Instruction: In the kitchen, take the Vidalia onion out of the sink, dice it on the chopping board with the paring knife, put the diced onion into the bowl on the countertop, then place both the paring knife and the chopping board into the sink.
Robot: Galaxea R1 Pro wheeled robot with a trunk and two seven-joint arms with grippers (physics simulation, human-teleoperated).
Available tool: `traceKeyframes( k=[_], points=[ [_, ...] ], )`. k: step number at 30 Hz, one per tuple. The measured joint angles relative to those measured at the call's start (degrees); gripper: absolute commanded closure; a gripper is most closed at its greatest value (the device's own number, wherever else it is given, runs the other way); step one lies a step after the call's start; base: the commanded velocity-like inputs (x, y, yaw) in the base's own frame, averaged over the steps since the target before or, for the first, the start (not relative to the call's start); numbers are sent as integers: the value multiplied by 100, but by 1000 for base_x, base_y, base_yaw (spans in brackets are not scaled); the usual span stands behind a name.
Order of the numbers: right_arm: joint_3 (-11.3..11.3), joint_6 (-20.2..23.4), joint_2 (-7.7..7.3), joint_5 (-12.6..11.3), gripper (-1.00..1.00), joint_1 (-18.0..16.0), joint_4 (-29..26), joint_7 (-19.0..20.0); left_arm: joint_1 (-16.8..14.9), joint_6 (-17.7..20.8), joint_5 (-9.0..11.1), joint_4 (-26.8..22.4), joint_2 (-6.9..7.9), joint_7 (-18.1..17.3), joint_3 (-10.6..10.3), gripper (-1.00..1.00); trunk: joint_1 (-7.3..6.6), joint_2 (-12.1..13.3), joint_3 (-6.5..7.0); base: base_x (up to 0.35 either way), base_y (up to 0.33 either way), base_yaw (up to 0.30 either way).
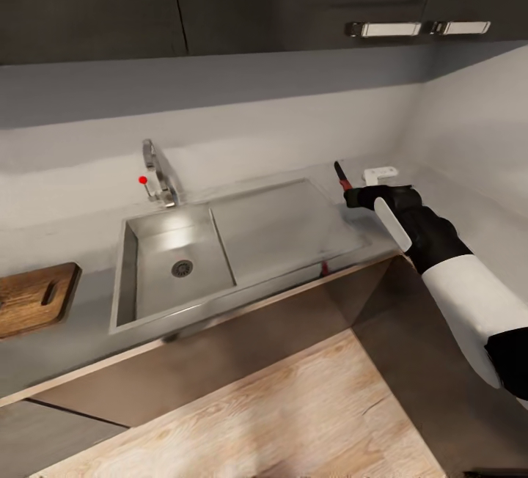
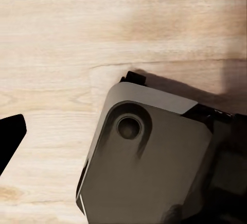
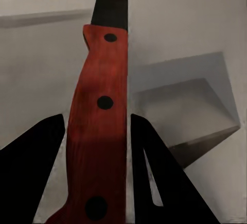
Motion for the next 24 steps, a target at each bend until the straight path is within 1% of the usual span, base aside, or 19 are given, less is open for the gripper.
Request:
traceKeyframes(
  k=[24],
  points=[
    [0,-9,8,1,100,-1,49,9,0,0,2,0,8,9,0,-100,0,0,216,-266,234,108]
  ],
)
